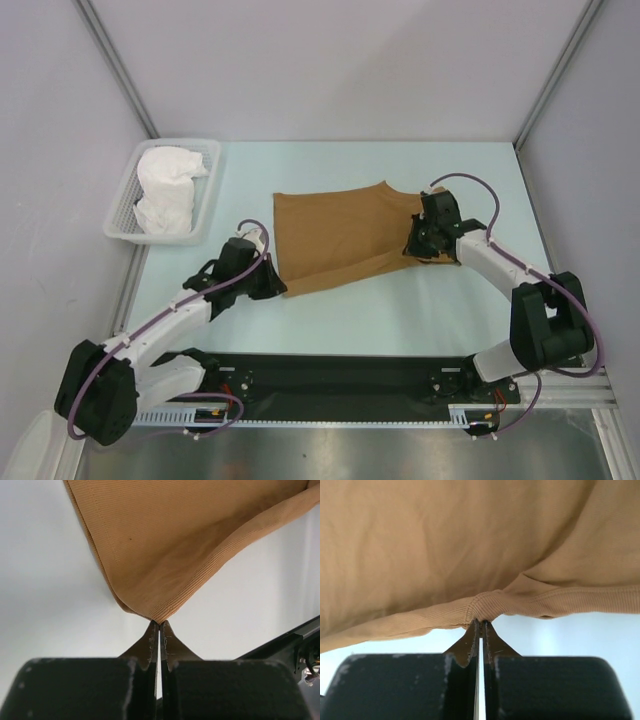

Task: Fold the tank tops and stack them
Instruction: Fold the tank top

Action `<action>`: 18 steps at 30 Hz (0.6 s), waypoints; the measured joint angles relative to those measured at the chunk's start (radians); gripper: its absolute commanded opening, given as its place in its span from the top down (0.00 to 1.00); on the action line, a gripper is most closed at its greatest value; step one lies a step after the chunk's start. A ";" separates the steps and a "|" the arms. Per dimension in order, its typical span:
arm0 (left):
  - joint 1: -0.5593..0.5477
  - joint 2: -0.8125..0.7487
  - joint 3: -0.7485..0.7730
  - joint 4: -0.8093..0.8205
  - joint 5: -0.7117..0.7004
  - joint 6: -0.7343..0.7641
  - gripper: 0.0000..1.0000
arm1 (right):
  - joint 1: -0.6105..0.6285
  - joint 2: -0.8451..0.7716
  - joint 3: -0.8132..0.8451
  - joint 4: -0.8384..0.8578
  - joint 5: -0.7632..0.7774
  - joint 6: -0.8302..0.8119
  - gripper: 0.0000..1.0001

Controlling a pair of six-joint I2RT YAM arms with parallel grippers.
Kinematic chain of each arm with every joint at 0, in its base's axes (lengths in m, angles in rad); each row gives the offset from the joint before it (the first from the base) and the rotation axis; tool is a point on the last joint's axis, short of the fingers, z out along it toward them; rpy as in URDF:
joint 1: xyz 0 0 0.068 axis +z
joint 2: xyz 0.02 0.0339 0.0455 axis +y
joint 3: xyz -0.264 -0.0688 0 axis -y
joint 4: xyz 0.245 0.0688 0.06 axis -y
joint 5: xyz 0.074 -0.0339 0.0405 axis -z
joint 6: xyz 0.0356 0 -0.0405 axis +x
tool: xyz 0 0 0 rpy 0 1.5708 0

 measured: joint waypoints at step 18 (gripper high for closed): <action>0.107 0.211 0.103 0.079 0.005 0.053 1.00 | -0.056 0.234 0.231 0.001 -0.057 0.000 1.00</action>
